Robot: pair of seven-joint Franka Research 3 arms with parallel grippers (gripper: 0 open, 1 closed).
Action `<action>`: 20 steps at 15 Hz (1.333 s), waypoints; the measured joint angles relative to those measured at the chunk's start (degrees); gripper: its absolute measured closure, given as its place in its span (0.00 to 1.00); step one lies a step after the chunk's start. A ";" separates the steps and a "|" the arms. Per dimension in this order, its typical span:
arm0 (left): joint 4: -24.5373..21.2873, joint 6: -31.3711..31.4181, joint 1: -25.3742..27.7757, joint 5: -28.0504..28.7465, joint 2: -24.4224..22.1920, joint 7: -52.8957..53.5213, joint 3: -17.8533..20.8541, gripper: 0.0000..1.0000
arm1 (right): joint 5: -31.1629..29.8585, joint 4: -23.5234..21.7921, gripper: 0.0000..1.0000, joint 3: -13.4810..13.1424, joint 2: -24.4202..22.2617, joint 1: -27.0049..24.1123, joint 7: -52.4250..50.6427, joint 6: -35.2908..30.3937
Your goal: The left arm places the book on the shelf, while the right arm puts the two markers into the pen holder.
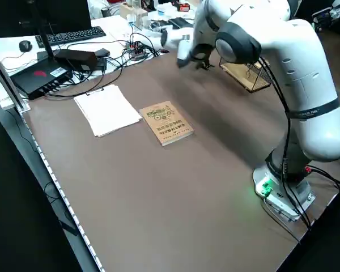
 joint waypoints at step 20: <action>16.09 -21.19 -28.42 38.88 -35.96 -20.61 31.51 0.00 | -27.26 14.45 0.58 1.30 -19.06 16.08 70.55 -2.02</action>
